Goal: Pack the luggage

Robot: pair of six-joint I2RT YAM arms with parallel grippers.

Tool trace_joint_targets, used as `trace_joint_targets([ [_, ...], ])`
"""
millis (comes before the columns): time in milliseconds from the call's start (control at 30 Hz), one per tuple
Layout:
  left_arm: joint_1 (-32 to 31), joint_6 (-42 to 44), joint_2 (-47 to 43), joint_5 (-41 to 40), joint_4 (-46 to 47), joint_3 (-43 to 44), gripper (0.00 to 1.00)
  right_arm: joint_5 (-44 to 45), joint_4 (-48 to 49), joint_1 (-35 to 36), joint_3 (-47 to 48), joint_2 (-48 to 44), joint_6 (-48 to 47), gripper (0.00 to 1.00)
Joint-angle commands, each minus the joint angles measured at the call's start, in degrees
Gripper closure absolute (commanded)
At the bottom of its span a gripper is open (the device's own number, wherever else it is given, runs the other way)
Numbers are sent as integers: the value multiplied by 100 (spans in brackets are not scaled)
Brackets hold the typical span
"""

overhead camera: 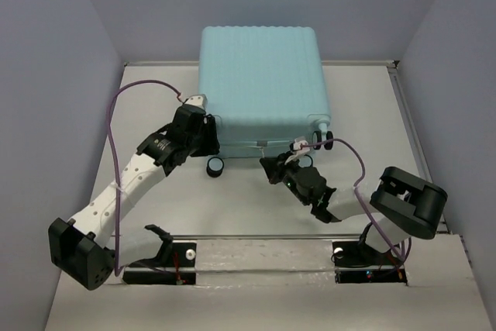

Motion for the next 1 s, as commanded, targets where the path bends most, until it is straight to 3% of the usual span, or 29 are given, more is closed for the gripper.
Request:
trace_joint_targets([
  [0, -917, -255, 576, 1439, 2236, 1063, 94, -1441, -229, 326, 712, 126, -32, 93],
  [133, -1463, -571, 955, 1904, 2658, 1731, 94, -2160, 463, 757, 1337, 793, 65, 93],
  [400, -1463, -1019, 640, 1878, 3193, 1830, 94, -3024, 1905, 1374, 2603, 2173, 1029, 93],
  [467, -1472, -1178, 552, 1931, 3483, 1532, 94, -2912, 2125, 1426, 2963, 2718, 1207, 93],
  [567, -1463, -1389, 359, 1783, 3678, 1058, 94, -2367, 2179, 1479, 2878, 2817, 1383, 91],
  [633, -1463, -1398, 218, 1694, 3740, 846, 94, -1745, 2153, 1479, 2133, 2502, 1147, 60],
  [700, -1463, -1372, 60, 1580, 3740, 547, 94, -1313, 1454, 1479, 1362, 1720, 796, 40],
  [733, -1463, -1346, 16, 1467, 3749, 450, 94, -902, 1093, 1479, 1148, 1396, 690, 25],
  [833, -1463, -1442, -134, 1430, 3985, 64, 92, -399, -567, 1479, 576, 60, 374, 14],
  [867, -1455, -1581, -169, 1448, 4221, -155, 83, -301, -1529, 1479, 540, -553, 216, 13],
  [933, -1455, -1732, -231, 1509, 4442, -332, 68, 23, -2422, 1409, 557, -1084, 188, 6],
  [967, -1455, -1776, -240, 1527, 4504, -394, 52, 60, -2774, 1348, 557, -1321, 136, 4],
])
